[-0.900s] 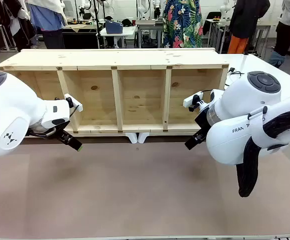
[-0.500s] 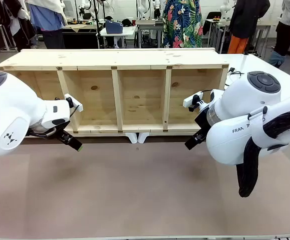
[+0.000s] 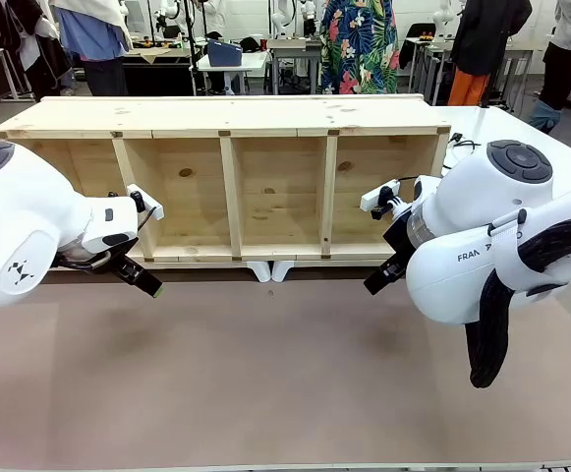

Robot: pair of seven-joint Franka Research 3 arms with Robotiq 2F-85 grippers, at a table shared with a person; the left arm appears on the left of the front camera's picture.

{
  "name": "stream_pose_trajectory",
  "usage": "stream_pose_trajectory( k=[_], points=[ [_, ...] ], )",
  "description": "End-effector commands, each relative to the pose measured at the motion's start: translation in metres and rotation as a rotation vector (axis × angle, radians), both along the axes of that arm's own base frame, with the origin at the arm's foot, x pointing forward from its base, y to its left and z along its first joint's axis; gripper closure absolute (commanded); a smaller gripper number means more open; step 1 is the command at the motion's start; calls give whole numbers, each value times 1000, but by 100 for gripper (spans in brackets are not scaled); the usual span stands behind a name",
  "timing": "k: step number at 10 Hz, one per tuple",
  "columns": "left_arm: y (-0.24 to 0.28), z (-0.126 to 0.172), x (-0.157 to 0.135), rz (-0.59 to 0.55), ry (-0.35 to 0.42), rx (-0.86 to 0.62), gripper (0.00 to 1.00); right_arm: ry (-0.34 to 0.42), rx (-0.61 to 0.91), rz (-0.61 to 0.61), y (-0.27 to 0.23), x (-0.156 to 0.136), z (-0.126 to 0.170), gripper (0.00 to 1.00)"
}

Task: Perform cable management.
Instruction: When the cord part of the Power Cable appears at the lower middle area of the table and stops, grasp the cord part of the Power Cable.

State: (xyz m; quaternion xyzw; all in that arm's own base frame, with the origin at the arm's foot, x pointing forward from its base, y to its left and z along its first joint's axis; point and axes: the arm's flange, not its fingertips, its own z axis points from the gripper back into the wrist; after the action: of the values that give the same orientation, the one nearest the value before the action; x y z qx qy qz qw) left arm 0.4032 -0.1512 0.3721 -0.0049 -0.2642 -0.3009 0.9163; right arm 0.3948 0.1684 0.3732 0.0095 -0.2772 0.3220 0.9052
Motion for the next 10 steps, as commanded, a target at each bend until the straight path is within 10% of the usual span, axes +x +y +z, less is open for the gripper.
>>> stream_pose_trajectory(
  k=[1, 10],
  points=[
    [1, 0, 0, 2, 1, -2, 0, 0, 1, -1, 0, 0, 0, 0],
    [9, 62, -57, 47, -104, 46, 0, -62, -39, -41, -9, -43, 70, 0]
  ],
)
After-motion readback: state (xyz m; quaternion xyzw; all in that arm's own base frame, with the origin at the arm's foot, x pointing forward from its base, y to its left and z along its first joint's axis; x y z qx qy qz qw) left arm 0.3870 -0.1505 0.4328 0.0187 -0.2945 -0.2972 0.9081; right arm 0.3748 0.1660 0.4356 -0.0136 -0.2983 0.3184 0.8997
